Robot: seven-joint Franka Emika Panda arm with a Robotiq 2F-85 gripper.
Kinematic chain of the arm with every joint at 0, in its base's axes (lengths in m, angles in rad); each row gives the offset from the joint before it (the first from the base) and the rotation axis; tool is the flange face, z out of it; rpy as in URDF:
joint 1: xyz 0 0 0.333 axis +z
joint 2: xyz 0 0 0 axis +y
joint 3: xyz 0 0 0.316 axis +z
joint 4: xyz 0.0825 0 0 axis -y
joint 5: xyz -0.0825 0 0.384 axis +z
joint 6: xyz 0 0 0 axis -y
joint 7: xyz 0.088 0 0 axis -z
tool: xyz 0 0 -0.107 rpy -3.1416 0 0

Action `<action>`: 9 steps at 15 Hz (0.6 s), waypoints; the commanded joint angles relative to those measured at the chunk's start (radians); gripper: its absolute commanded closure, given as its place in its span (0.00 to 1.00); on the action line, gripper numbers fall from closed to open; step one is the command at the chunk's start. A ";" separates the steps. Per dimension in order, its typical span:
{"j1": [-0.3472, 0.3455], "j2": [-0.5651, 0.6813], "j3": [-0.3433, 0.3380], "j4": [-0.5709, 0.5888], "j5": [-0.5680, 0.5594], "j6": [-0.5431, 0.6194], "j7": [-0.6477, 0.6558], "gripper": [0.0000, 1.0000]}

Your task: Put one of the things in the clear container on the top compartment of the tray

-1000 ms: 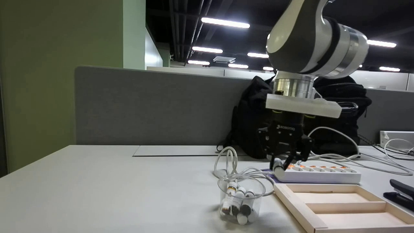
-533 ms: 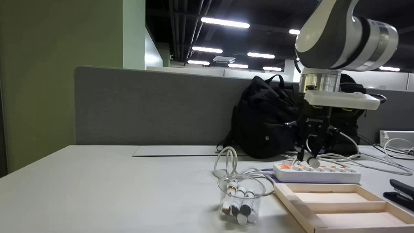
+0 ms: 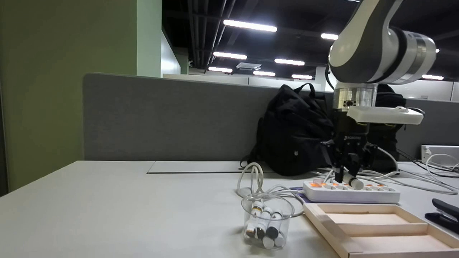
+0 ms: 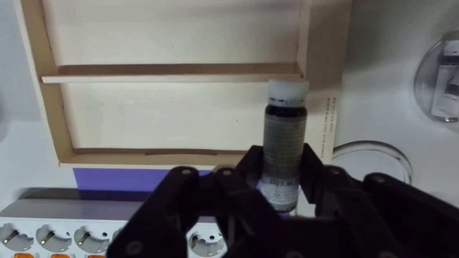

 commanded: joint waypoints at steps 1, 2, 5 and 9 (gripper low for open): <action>-0.005 0.034 -0.001 0.027 -0.005 0.012 -0.002 0.93; -0.006 0.050 -0.002 0.037 -0.001 0.027 -0.004 0.93; -0.004 0.103 -0.008 0.046 -0.017 0.114 0.004 0.93; -0.010 0.193 -0.001 0.049 0.007 0.232 -0.040 0.93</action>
